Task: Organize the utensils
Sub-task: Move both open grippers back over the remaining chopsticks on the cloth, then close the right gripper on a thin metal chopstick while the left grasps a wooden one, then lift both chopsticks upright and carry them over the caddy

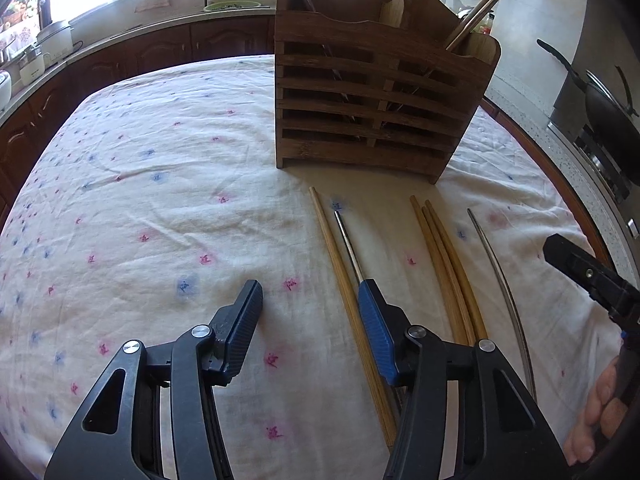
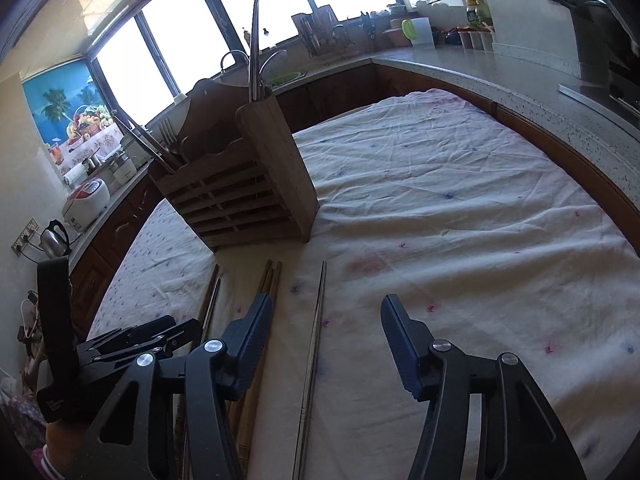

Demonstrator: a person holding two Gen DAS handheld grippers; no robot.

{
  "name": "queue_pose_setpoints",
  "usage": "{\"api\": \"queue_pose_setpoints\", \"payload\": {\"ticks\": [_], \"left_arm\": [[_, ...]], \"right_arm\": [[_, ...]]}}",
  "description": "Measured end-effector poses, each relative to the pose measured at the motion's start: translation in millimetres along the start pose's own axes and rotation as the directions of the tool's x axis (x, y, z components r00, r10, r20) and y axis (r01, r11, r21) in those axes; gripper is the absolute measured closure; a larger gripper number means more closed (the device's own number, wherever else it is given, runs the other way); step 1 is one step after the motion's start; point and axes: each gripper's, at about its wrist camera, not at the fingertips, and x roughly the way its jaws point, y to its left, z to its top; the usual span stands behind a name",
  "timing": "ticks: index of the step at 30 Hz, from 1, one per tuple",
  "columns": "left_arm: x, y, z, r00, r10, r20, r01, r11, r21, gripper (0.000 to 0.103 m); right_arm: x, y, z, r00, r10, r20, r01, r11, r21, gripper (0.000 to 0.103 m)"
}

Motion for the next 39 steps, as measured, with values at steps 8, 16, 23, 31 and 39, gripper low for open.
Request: {"api": "queue_pose_setpoints", "payload": {"ticks": [8, 16, 23, 31, 39], "left_arm": [[18, 4, 26, 1.0, 0.002, -0.021, -0.002, 1.0, 0.002, 0.06], [33, -11, 41, 1.0, 0.027, -0.003, -0.027, 0.997, 0.077, 0.091], [26, -8, 33, 1.0, -0.013, -0.007, 0.013, 0.997, 0.07, 0.098], [-17, 16, 22, 0.989, -0.141, 0.035, 0.142, 0.99, -0.028, 0.098], [-95, 28, 23, 0.962, -0.203, 0.181, 0.211, 0.977, -0.027, 0.098]], "right_arm": [[43, 15, 7, 0.991, -0.066, -0.12, 0.054, 0.993, -0.105, 0.069], [78, 39, 14, 0.974, -0.183, -0.136, 0.143, 0.954, -0.264, 0.078], [77, 42, 13, 0.972, -0.195, -0.132, 0.15, 0.946, -0.287, 0.098], [40, 31, 21, 0.992, -0.044, -0.116, 0.027, 0.989, -0.143, 0.099], [-31, 47, 39, 0.999, 0.036, 0.023, -0.032, 0.99, -0.134, 0.099]]}}
